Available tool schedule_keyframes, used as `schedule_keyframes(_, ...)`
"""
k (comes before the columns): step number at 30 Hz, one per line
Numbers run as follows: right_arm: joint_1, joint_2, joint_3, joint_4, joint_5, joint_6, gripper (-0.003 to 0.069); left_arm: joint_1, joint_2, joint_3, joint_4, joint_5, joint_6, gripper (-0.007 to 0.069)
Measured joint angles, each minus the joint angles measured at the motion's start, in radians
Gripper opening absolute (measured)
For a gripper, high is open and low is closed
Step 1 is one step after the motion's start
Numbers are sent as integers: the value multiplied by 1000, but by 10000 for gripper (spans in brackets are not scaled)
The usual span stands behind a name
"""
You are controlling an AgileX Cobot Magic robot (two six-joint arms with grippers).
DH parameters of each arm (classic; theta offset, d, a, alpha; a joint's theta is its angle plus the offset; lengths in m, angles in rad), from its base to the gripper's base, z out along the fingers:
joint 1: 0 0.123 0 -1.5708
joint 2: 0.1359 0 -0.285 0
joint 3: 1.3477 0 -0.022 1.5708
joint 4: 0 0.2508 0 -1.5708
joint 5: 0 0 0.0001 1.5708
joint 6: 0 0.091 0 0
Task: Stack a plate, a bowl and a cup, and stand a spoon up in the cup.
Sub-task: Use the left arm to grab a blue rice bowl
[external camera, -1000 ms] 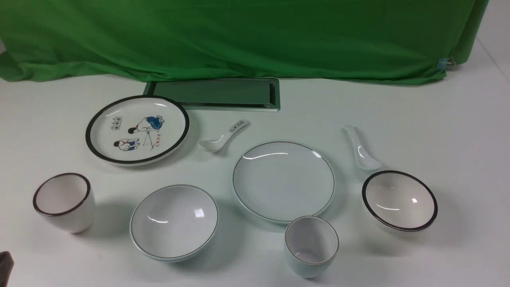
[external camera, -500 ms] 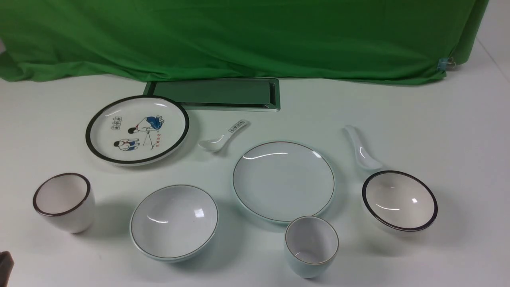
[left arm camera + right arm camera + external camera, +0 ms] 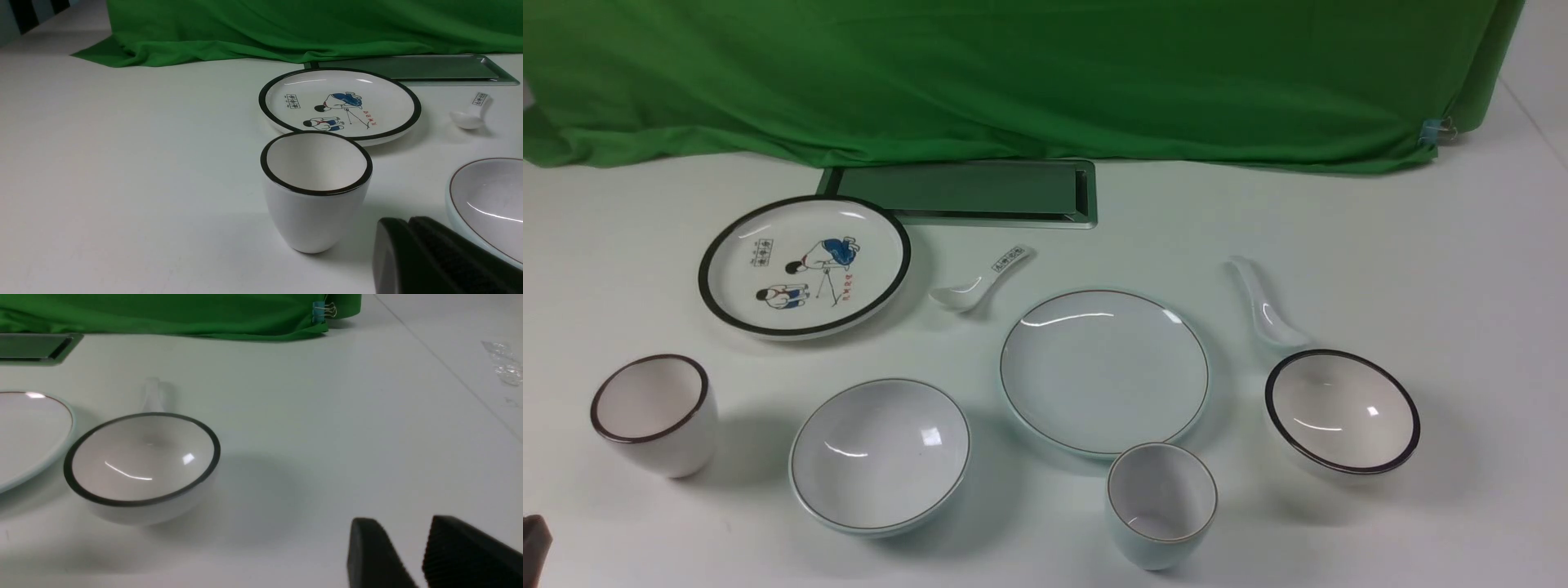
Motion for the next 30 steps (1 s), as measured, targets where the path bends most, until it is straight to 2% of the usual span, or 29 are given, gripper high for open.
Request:
schedule_keyframes(6, 0, 0, 0, 0, 0, 7, 242, 0, 0, 0, 0, 0, 0, -29)
schedule_keyframes(12, 0, 0, 0, 0, 0, 167, 242, 0, 0, 0, -26, -8, -14, -29)
schedule_keyframes(15, 0, 0, 0, 28, -2, 355, 242, 0, 0, 1, -201, -45, -124, -29)
schedule_keyframes(16, 0, 0, 0, 73, -4, 530, 242, 0, 0, 1, -394, -71, -247, -29)
schedule_keyframes(18, 0, 0, 0, 128, -4, 786, 242, 0, 0, 1, -607, -89, -383, -29)
schedule_keyframes(19, 0, 0, 0, 142, -4, 902, 242, 0, 0, 1, -662, -92, -419, -29)
schedule_keyframes(22, 0, 0, 0, 154, -1, 1077, 242, 0, 0, 1, -737, -99, -474, -29)
schedule_keyframes(25, 0, 0, 0, 153, 0, 1122, 242, 0, 0, 1, -756, -104, -497, -29)
schedule_keyframes(29, 0, 0, 0, 153, 0, 1064, 242, 0, 0, 1, -762, -105, -504, -29)
schedule_keyframes(30, 2, 0, 0, 156, -2, 1015, 242, 0, -1, -10, -750, -88, -477, -29)
